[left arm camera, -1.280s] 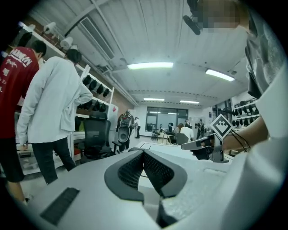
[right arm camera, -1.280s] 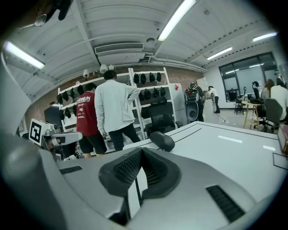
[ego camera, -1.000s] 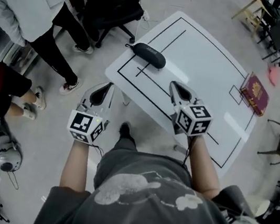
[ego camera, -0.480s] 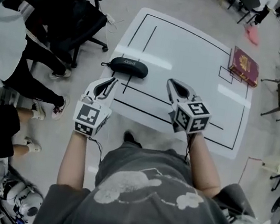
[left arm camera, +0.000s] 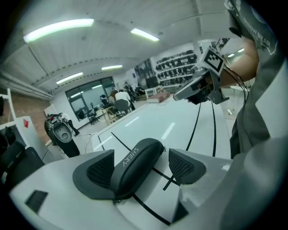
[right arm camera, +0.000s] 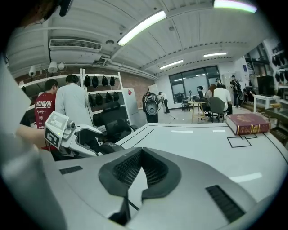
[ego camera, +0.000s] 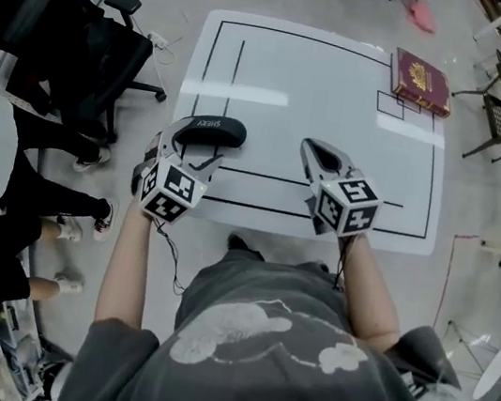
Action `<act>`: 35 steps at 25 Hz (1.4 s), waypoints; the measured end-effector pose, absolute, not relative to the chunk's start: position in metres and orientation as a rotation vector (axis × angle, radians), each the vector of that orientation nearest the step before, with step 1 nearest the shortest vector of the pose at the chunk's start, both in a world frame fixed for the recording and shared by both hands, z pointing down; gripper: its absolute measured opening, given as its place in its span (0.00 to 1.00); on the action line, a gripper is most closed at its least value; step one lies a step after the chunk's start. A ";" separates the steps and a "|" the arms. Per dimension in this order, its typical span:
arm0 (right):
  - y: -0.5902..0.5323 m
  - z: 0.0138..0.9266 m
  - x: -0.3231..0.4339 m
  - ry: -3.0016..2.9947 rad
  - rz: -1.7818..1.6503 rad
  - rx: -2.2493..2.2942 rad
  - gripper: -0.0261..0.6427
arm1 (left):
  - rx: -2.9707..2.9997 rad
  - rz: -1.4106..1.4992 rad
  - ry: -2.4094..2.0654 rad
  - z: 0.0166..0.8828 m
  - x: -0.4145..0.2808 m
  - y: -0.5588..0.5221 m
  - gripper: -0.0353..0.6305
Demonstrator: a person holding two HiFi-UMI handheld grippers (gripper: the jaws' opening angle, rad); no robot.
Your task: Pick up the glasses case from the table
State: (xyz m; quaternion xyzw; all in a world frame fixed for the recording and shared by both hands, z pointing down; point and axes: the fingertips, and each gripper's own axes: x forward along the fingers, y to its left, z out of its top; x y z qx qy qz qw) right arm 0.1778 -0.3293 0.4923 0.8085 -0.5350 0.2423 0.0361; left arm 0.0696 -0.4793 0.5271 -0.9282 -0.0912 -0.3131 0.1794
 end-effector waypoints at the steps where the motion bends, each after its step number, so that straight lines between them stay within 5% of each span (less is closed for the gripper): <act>1: -0.328 0.495 0.179 -1.632 0.750 2.488 0.04 | -2.585 -0.918 -0.296 0.534 0.073 -0.480 0.60; 19: -0.323 0.511 0.192 -1.503 0.803 2.561 0.04 | -2.067 -1.241 -0.806 0.601 0.101 -0.496 0.63; 35: -0.317 0.502 0.192 -1.553 0.791 2.522 0.04 | -2.199 -1.341 -0.787 0.596 0.094 -0.491 0.56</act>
